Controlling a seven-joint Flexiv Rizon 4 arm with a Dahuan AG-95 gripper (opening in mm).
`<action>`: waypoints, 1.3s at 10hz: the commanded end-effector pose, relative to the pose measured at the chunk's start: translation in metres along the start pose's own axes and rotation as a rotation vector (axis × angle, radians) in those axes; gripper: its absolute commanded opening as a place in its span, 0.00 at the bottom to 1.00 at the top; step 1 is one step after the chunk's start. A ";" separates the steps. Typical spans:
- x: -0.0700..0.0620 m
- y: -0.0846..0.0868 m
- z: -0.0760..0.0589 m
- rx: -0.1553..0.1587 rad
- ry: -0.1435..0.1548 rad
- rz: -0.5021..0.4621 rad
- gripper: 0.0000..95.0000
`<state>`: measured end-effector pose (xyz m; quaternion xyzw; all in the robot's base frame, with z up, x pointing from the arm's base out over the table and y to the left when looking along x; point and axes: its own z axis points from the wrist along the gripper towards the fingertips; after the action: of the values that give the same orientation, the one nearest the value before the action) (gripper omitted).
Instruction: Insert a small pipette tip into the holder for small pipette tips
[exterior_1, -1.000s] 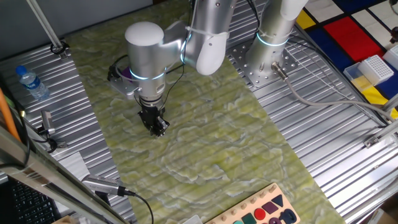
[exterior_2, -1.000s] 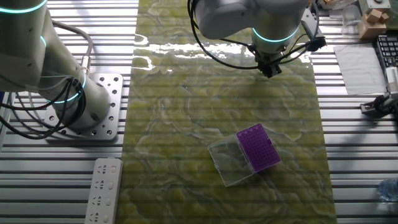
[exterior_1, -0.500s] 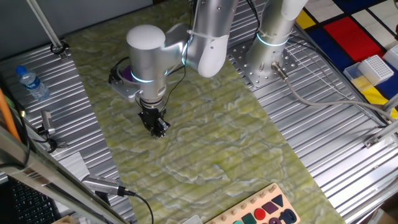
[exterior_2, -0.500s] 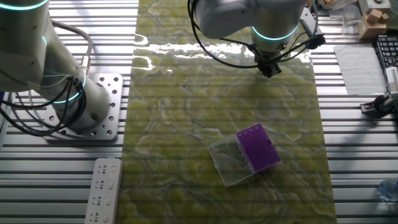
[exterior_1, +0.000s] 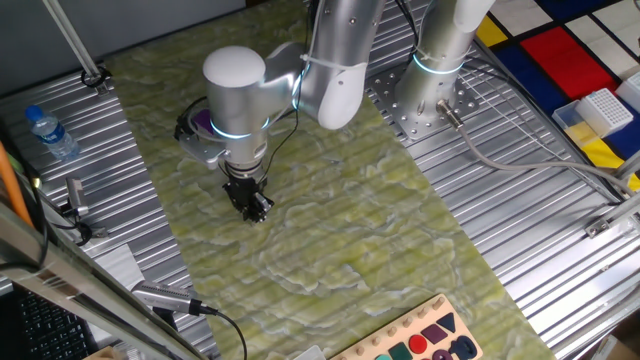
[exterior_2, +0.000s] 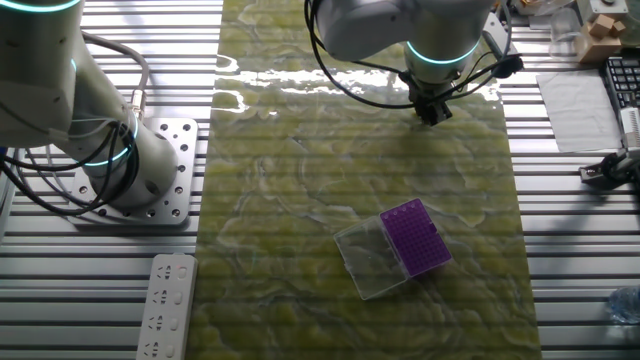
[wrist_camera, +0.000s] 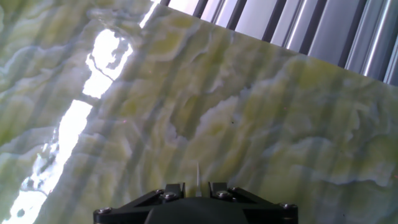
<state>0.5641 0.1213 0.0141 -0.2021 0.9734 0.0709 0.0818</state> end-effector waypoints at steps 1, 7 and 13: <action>0.000 0.000 0.000 0.005 0.007 -0.006 0.20; 0.002 0.000 0.005 0.015 0.017 -0.016 0.20; 0.004 0.001 0.005 0.024 0.035 -0.026 0.20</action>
<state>0.5600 0.1225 0.0088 -0.2153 0.9728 0.0552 0.0659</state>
